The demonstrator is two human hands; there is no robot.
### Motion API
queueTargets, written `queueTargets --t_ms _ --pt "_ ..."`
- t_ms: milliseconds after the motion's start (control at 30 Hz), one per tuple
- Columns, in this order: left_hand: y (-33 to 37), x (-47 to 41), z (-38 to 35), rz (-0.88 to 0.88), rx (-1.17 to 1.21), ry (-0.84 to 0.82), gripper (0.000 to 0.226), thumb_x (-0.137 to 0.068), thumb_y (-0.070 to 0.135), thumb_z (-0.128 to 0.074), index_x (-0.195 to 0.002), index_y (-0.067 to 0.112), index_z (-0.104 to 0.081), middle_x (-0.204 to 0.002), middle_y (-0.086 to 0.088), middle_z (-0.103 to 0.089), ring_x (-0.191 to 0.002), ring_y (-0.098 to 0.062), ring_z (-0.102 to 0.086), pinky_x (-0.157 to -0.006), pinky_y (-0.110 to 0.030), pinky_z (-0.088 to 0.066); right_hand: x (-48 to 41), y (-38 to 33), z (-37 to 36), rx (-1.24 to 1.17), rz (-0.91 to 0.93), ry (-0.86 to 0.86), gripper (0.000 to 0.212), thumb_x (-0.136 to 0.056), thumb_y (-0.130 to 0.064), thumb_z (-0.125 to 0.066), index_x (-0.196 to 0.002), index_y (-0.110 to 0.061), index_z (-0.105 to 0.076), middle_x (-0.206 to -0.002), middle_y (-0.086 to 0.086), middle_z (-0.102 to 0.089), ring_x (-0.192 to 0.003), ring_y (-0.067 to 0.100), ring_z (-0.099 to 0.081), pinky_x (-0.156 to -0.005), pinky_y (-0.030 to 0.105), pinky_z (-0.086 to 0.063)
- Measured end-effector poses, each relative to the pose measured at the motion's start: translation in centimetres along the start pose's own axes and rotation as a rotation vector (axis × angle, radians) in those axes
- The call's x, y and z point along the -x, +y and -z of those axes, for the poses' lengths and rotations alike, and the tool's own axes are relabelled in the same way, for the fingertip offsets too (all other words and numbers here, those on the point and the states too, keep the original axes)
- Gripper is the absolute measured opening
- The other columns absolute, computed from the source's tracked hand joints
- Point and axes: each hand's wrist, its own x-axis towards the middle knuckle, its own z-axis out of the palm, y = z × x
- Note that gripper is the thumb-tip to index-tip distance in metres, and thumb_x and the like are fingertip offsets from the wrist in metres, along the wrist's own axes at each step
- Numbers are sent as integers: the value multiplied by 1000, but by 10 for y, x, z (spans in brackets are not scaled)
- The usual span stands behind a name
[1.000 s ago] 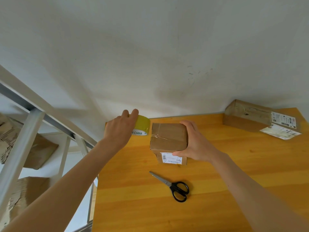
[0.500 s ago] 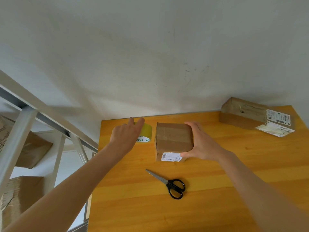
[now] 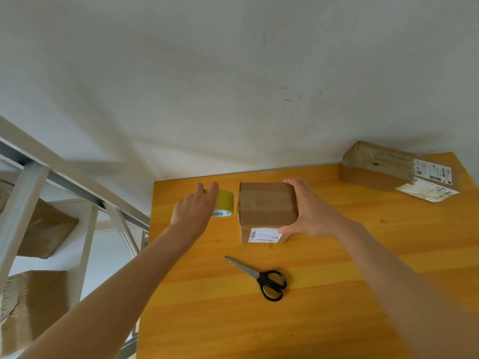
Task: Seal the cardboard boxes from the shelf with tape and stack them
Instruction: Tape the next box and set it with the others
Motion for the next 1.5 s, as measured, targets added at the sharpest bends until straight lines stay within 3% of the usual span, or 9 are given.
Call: queueTargets --t_ms 267,367,567,800,900,1000,1200,1367,1500 --pt "-13 2 -10 -134 279 48 39 -83 15 -64 -115 15 -43 -103 -4 -59 -96 -22 -48 -79 -30 -36 -5 5 12 125 12 -45 118 -57 -42 -92 -145 -28 -14 -142 -12 -21 -117 13 -39 -95 28 -41" --pt "-20 6 -9 -128 464 67 35 -81 5 -63 -111 10 -46 -97 -8 -57 -89 -22 -47 -79 -28 -31 -4 5 11 180 18 -46 118 -56 -43 -92 -144 -29 -14 -141 -9 -22 -116 15 -40 -92 28 -40" --pt "-15 7 -15 -140 367 55 37 -87 4 -60 -119 6 -41 -104 -11 -59 -92 -25 -57 -96 -37 -42 -8 1 10 176 3 -58 118 -56 -41 -92 -145 -28 -14 -141 -8 -24 -114 11 -37 -90 25 -37" --pt "-22 12 -28 -111 286 -16 42 -87 2 -58 -122 7 -37 -110 -12 -55 -105 -28 -55 -116 -43 -23 -4 -2 11 153 -12 -60 120 -56 -38 -93 -145 -27 -15 -143 -7 -24 -121 14 -38 -96 29 -42" --pt "-25 13 -30 -132 427 -34 42 -86 1 -59 -122 7 -39 -110 -12 -56 -100 -27 -56 -107 -45 -37 -3 -3 11 139 -25 -65 120 -58 -35 -93 -147 -28 -13 -147 -9 -21 -126 16 -36 -97 27 -38" --pt "-27 13 -25 -131 607 -53 44 -87 0 -57 -125 11 -40 -115 -10 -53 -86 -20 -52 -61 -23 -48 1 -6 11 130 -35 -61 121 -63 -33 -91 -151 -28 -8 -153 -11 -15 -133 19 -34 -102 31 -39" --pt "-29 10 -18 -139 692 -102 54 -77 31 -77 -122 23 -48 -107 7 -53 -91 -14 -51 -62 -18 -41 24 -19 -10 252 51 33 134 -62 -53 -86 -155 -24 6 -160 -14 17 -149 11 5 -119 36 -10" --pt "-28 5 -8 -127 717 -188 75 -64 60 -74 -126 30 -45 -105 9 -52 -92 -16 -53 -64 -21 -46 59 -27 -51 409 300 367 82 -82 -49 -65 -147 -13 -30 -160 9 -13 -145 26 -23 -114 42 -29" --pt "-27 1 -3 -171 762 -190 78 -59 70 -64 -125 29 -52 -107 9 -57 -94 -15 -54 -71 -23 -47 83 -15 -101 458 469 453 31 -78 -18 -75 -104 -8 -60 -112 12 -59 -93 22 -62 -76 33 -57"
